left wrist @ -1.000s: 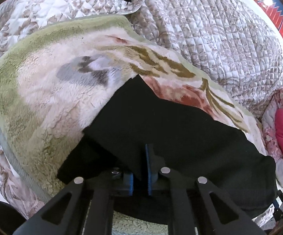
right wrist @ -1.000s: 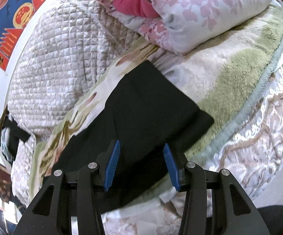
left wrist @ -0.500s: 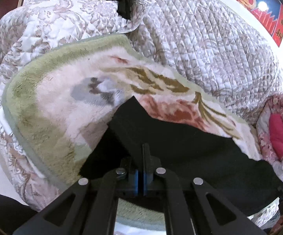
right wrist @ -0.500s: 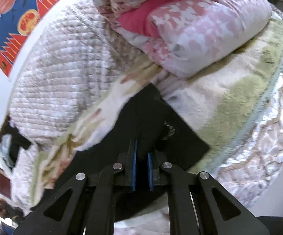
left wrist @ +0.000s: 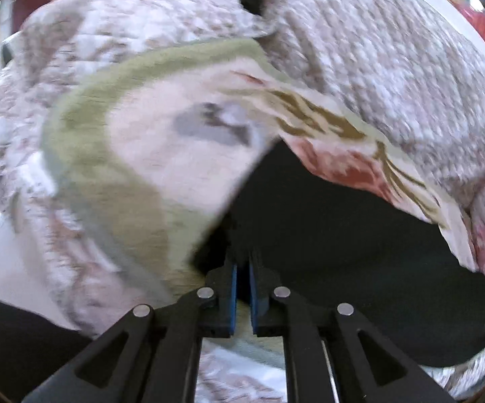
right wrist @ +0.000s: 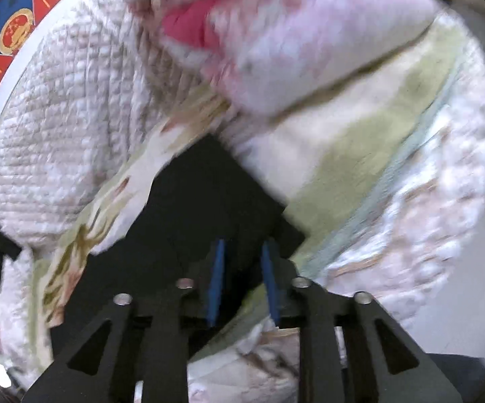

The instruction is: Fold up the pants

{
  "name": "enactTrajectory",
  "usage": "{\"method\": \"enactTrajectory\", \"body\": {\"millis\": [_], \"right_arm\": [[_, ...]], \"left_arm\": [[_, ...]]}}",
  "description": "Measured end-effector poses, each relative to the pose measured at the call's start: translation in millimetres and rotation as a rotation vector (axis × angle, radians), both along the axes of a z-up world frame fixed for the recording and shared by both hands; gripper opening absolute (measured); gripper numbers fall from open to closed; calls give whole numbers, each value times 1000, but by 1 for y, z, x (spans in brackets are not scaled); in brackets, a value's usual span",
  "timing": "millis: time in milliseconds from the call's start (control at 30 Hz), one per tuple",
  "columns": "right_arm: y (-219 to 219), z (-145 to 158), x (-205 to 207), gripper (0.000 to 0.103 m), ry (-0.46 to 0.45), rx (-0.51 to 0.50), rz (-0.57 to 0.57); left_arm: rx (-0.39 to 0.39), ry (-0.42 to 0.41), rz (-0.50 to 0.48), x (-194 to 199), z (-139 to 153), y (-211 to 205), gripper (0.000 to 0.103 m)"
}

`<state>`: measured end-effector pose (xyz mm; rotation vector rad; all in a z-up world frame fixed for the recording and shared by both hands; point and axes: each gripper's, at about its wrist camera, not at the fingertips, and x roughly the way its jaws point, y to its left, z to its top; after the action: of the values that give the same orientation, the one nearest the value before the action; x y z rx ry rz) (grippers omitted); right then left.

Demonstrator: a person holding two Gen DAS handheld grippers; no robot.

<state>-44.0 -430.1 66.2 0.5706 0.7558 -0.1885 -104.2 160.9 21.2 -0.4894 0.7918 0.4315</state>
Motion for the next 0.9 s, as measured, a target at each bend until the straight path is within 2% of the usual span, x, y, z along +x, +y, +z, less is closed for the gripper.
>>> {"method": "enactTrajectory", "body": {"millis": [67, 133, 233, 333, 467, 500, 567, 600, 633, 767, 900], "right_arm": [[1, 18, -9, 31, -59, -77, -30], [12, 32, -7, 33, -96, -144, 17], [44, 28, 11, 33, -90, -178, 187], [86, 10, 36, 33, -24, -198, 375], [125, -10, 57, 33, 24, -253, 519], [131, -16, 61, 36, 32, -267, 543], [140, -35, 74, 43, 111, -325, 573], [141, -43, 78, 43, 133, -336, 578], [141, -44, 78, 43, 121, -340, 575], [143, -32, 77, 44, 83, -373, 574], [154, -28, 96, 44, 82, -394, 609]], "left_arm": [[62, -21, 35, -6, 12, 1, 12], [102, -57, -4, -4, 23, -5, 17], [96, -80, -131, 14, 29, -30, 21], [71, -75, -291, 42, 25, -66, 21], [109, -33, -439, 78, 14, -105, 21], [119, -20, -455, 87, 7, -110, 21], [128, 52, -464, 102, -10, -114, 21], [149, 32, -462, 103, -10, -115, 22], [166, 28, -463, 104, -8, -116, 23], [155, 53, -458, 110, -2, -116, 24], [175, 67, -467, 125, 2, -120, 24]]}}
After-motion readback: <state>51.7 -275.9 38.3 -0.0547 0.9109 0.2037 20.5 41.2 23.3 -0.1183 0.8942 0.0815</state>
